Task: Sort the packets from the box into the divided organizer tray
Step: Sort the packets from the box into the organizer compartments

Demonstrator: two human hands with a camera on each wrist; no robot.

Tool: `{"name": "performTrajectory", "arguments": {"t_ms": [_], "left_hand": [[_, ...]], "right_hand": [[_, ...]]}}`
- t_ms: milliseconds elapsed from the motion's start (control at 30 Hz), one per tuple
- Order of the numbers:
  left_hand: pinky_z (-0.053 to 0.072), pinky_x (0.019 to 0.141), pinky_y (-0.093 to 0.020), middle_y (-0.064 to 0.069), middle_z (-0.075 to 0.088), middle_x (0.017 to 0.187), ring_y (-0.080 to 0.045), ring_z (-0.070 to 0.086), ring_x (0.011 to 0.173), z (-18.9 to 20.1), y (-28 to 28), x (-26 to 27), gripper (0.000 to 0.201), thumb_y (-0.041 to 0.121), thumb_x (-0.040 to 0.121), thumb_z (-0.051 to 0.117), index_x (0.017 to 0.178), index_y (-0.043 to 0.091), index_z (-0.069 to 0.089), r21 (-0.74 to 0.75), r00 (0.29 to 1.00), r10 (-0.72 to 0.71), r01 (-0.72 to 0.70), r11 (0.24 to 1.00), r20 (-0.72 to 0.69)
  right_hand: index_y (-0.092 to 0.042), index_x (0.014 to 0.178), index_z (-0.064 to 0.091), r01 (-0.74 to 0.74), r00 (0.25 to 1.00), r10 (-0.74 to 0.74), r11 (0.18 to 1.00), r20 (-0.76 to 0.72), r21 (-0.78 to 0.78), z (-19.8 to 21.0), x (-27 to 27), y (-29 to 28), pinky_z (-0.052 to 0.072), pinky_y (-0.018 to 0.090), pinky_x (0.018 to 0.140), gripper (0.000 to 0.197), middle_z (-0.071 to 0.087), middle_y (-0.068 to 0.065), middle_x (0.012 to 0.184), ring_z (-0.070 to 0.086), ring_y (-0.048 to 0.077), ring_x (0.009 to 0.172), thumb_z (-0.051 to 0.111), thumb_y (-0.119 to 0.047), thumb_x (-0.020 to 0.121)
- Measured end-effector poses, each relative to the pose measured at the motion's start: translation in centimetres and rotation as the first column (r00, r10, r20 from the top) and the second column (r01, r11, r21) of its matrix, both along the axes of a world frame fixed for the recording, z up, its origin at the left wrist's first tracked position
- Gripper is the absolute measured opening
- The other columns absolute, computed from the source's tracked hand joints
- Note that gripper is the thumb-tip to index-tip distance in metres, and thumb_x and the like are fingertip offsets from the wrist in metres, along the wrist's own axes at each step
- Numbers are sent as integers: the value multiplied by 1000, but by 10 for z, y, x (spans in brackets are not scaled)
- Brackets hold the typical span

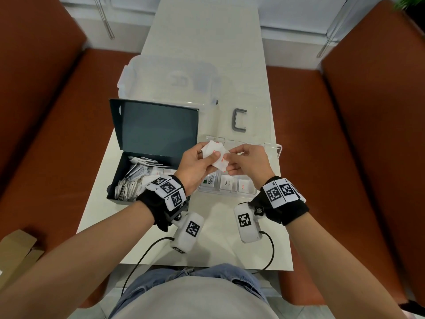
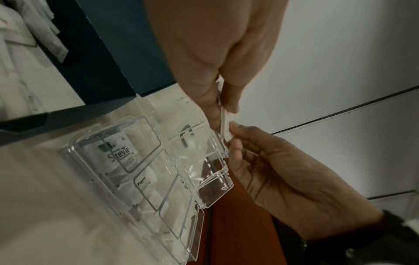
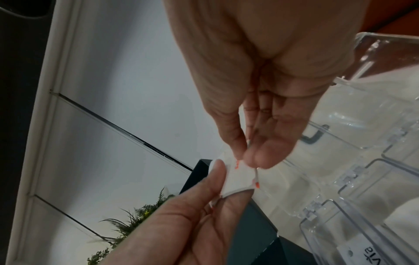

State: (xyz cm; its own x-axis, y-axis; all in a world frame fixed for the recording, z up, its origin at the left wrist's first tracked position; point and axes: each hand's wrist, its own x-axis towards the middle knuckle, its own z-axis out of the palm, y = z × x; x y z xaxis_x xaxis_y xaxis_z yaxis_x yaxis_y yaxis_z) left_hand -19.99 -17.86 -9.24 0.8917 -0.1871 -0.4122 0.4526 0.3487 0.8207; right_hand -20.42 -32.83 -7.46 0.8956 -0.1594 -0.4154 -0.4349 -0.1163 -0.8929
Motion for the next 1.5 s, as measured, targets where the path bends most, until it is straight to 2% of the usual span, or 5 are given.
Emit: {"name": "performTrajectory", "arguments": {"t_ms": [533, 700, 1000, 1367, 1500], "left_hand": [[59, 82, -31, -13, 65, 109, -27, 70, 96, -8, -3, 3, 24, -5, 93, 55, 117, -1, 55, 10, 999, 5, -5, 1000, -50], [59, 80, -30, -13, 64, 110, -25, 71, 93, -8, -5, 3, 22, -4, 93, 55, 114, 2, 57, 15, 998, -12, 13, 1000, -67], [58, 83, -33, -18, 62, 116, -30, 70, 97, -5, -3, 2, 26, -5, 93, 55, 119, -4, 55, 26, 995, -12, 15, 1000, -94], [58, 85, -35, -22, 58, 122, -32, 68, 98, -3, 0, 0, 34, -5, 93, 55, 127, -9, 50, 24, 991, -1, 4, 1000, -132], [58, 84, -35, -22, 60, 121, -30, 70, 96, -2, 2, 1, 30, -2, 94, 56, 124, -6, 53, 6, 987, -12, 14, 1000, -158]], "right_hand": [[-2, 100, 68, -79, 990, 46, 962, -131, -260, -32, 17, -62, 54, 25, 59, 16, 65, 5, 77, 55, 14, 59, 68, -3, 84], [-20, 90, 69, -310, 948, 188, 722, -257, -618, -52, 14, -60, 53, 36, 84, 11, 67, 5, 96, 63, 24, 91, 68, -14, 81], [-23, 99, 68, -475, 879, 244, 527, -409, -705, -71, 6, -43, 47, 38, 94, 18, 67, 5, 105, 62, 27, 99, 59, -15, 86], [-26, 109, 67, -469, 830, 379, 78, -409, -879, -90, -3, -44, 33, 39, 91, 22, 68, -2, 105, 56, 23, 104, 58, -20, 90], [-39, 121, 60, -514, 789, 419, 51, -449, -856, -86, -6, -45, 30, 42, 96, 33, 65, -6, 116, 51, 23, 114, 62, -35, 89]]}}
